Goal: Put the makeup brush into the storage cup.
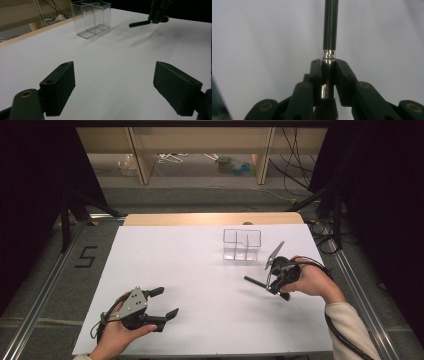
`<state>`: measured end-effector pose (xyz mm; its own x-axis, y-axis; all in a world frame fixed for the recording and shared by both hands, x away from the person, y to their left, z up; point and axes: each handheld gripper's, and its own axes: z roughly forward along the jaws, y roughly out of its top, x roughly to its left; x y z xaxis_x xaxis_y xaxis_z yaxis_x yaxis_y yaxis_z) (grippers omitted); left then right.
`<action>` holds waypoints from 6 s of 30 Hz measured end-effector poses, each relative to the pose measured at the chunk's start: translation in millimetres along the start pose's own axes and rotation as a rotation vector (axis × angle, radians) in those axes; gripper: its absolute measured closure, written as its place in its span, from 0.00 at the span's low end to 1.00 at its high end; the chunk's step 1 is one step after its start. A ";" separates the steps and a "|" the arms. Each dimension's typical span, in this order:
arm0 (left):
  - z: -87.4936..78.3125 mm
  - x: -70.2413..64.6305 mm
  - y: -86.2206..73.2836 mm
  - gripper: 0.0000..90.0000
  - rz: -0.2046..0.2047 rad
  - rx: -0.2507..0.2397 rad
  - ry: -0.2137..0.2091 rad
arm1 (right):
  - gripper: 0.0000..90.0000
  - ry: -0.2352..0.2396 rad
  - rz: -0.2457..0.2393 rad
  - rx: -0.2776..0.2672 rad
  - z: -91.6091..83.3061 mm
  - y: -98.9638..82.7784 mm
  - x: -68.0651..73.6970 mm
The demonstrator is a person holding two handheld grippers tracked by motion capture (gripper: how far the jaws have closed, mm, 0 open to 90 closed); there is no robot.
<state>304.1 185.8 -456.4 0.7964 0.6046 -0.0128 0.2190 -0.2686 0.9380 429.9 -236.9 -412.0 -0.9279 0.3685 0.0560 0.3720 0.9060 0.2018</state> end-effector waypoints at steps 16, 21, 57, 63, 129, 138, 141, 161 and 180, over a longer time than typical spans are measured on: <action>35.2 -35.9 6.8 0.26 0.179 0.124 -0.179 | 0.86 0.042 -0.465 0.067 8.6 43.5 55.5; 50.6 -42.9 11.5 0.29 0.223 0.145 -0.208 | 0.86 0.040 -0.494 0.083 11.9 48.1 60.6; 126.8 -62.4 27.5 0.55 0.310 0.260 -0.352 | 0.86 0.061 -0.523 0.141 24.4 64.3 81.0; 131.1 -63.8 27.7 0.58 0.313 0.269 -0.360 | 0.86 0.059 -0.531 0.137 24.3 66.0 82.0; 124.1 -55.0 27.4 0.88 0.272 0.267 -0.244 | 0.18 -0.025 -0.221 -0.326 2.6 23.1 58.7; 113.9 -44.4 30.1 0.88 0.221 0.236 -0.212 | 0.18 -0.055 0.011 -0.598 -0.7 -0.4 47.9; 111.6 -42.5 30.7 0.88 0.208 0.217 -0.182 | 0.18 -0.076 0.084 -0.645 3.2 -6.2 47.7; 105.3 -35.2 35.6 0.87 0.116 0.095 -0.075 | 0.19 0.016 0.289 -0.829 17.9 -9.6 65.2; 107.5 -40.0 38.0 0.87 0.087 0.048 -0.056 | 0.19 0.082 0.358 -0.913 26.9 0.3 72.1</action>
<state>341.1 70.9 -457.4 0.8435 0.5351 0.0470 0.1734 -0.3541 0.9190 363.7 -204.5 -434.2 -0.7757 0.5429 0.3217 0.5022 0.2225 0.8356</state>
